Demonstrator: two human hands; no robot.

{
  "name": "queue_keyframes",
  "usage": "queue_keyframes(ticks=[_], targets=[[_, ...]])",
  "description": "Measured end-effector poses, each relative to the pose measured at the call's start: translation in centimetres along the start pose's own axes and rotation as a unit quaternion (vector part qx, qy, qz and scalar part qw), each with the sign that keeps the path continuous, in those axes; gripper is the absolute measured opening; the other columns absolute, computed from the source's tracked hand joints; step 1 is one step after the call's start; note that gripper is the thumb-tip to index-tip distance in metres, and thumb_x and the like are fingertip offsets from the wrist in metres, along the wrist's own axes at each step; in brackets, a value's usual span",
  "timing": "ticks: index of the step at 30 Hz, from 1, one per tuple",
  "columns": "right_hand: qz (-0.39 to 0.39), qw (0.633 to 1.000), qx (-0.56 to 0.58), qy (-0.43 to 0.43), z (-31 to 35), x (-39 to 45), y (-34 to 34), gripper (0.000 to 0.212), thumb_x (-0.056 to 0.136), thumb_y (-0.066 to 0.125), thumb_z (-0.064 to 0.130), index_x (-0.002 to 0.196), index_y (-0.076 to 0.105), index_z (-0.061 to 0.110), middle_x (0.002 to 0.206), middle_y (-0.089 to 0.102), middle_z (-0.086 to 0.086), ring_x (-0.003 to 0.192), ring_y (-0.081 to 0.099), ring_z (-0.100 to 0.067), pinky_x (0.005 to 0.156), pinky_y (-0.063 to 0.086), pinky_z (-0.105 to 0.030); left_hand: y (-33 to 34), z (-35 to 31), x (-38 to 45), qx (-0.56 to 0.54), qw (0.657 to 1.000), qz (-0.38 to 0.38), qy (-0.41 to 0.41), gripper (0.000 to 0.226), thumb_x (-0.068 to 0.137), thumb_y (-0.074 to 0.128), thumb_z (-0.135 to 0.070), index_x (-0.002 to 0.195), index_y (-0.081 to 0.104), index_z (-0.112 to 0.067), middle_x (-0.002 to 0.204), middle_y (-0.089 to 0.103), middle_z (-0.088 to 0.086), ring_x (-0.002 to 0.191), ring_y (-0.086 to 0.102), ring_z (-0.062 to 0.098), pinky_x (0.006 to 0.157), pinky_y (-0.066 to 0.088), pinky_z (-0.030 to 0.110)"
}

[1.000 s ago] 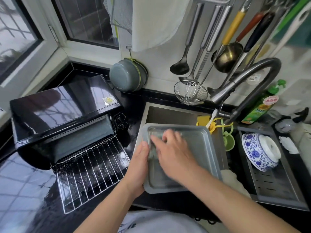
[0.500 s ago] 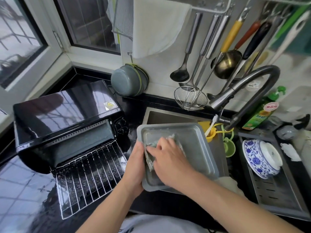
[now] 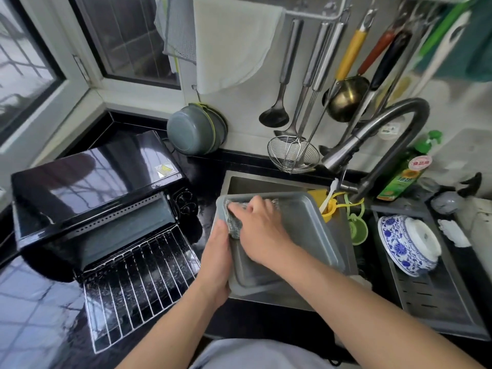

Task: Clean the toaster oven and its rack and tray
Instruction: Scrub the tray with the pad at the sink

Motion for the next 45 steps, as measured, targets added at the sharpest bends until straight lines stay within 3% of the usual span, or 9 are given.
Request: queue_keyframes(ticks=[4,8,17,24,27,31,36,40,45], targets=[[0.071,0.991,0.092,-0.060,1.1,-4.9,0.4,0.058,0.091,0.045,0.005,0.137,0.050,0.039,0.103,0.034,0.003,0.099,0.033,-0.019,0.091,0.039,-0.036,-1.5,-1.1,-0.1,-0.021,0.999,-0.036,0.003,0.055,0.110,0.034,-0.052,0.129,0.067,-0.013,0.122,0.073,0.018,0.113,0.072,0.033,0.100,0.055,0.050],[0.020,0.998,0.045,-0.041,0.3,-0.9,-0.1,0.072,0.086,0.046,0.004,0.148,0.035,0.040,0.109,0.033,0.002,0.102,0.032,-0.019,0.092,0.039,-0.035,-0.3,-1.5,-0.9,-0.010,1.000,-0.023,0.000,0.050,0.108,0.040,-0.049,0.111,0.075,-0.014,0.108,0.077,0.016,0.095,0.077,0.024,0.074,0.063,0.035],[0.090,0.984,0.050,-0.143,-0.6,-6.5,1.8,0.075,0.081,0.042,-0.010,0.135,0.055,0.040,0.104,0.036,0.008,0.103,0.032,-0.016,0.091,0.033,-0.030,-2.3,-4.0,-0.6,-0.103,0.993,-0.064,0.013,0.059,0.105,0.041,-0.057,0.131,0.066,-0.010,0.124,0.073,0.015,0.112,0.072,0.031,0.085,0.062,0.045],[0.038,0.995,0.043,-0.082,-1.9,-6.0,0.3,0.065,0.075,0.046,-0.003,0.124,0.064,0.034,0.105,0.048,0.008,0.102,0.039,-0.018,0.087,0.040,-0.038,-1.6,-3.6,0.0,-0.159,0.983,-0.082,0.044,0.045,0.108,0.046,-0.042,0.128,0.061,-0.005,0.131,0.067,0.024,0.121,0.065,0.042,0.101,0.053,0.062],[0.022,0.991,0.055,-0.122,0.7,-6.8,1.7,0.059,0.068,0.044,0.000,0.116,0.065,0.029,0.105,0.049,0.008,0.101,0.041,-0.020,0.089,0.039,-0.037,-1.2,-3.1,0.5,-0.163,0.982,-0.091,0.044,0.045,0.108,0.046,-0.035,0.131,0.052,0.002,0.136,0.059,0.031,0.123,0.062,0.047,0.098,0.053,0.066],[0.031,0.998,0.037,-0.027,-5.7,-6.2,0.2,0.062,0.077,0.049,-0.010,0.117,0.064,0.035,0.108,0.046,0.013,0.107,0.037,-0.013,0.097,0.038,-0.039,-1.3,-3.0,0.4,-0.139,0.984,-0.078,0.077,0.034,0.109,0.049,-0.031,0.123,0.057,-0.001,0.125,0.069,0.019,0.115,0.069,0.038,0.093,0.057,0.062],[0.019,0.990,0.074,-0.118,-0.2,-7.6,1.7,0.055,0.071,0.042,0.005,0.116,0.065,0.026,0.109,0.052,0.009,0.107,0.045,-0.018,0.097,0.038,-0.034,-0.8,-2.0,1.3,-0.164,0.982,-0.075,0.065,0.029,0.105,0.051,-0.030,0.115,0.058,-0.004,0.116,0.062,0.024,0.114,0.061,0.044,0.103,0.048,0.068],[0.015,0.990,0.095,-0.105,-3.4,-6.9,0.5,0.038,0.095,0.050,0.026,0.132,0.059,0.035,0.121,0.049,0.014,0.119,0.042,-0.012,0.108,0.032,-0.033,-1.4,-2.0,2.0,-0.210,0.975,-0.058,0.040,0.054,0.103,0.051,-0.041,0.136,0.052,0.001,0.136,0.060,0.030,0.125,0.061,0.047,0.103,0.049,0.066],[-0.046,0.984,0.156,-0.074,-0.3,-7.3,0.2,0.037,0.085,0.054,0.049,0.115,0.071,0.037,0.100,0.056,0.020,0.102,0.049,-0.009,0.095,0.038,-0.034,-0.5,-0.9,1.4,-0.285,0.958,-0.031,-0.023,0.065,0.104,0.043,-0.057,0.152,0.047,-0.013,0.143,0.058,0.026,0.130,0.059,0.044,0.104,0.052,0.058]])
Point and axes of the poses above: each hand's wrist, its own x-axis towards the middle knuckle, its own y-axis out of the palm, z = x × y, the point moved 4 cm from there along x, towards the middle knuckle
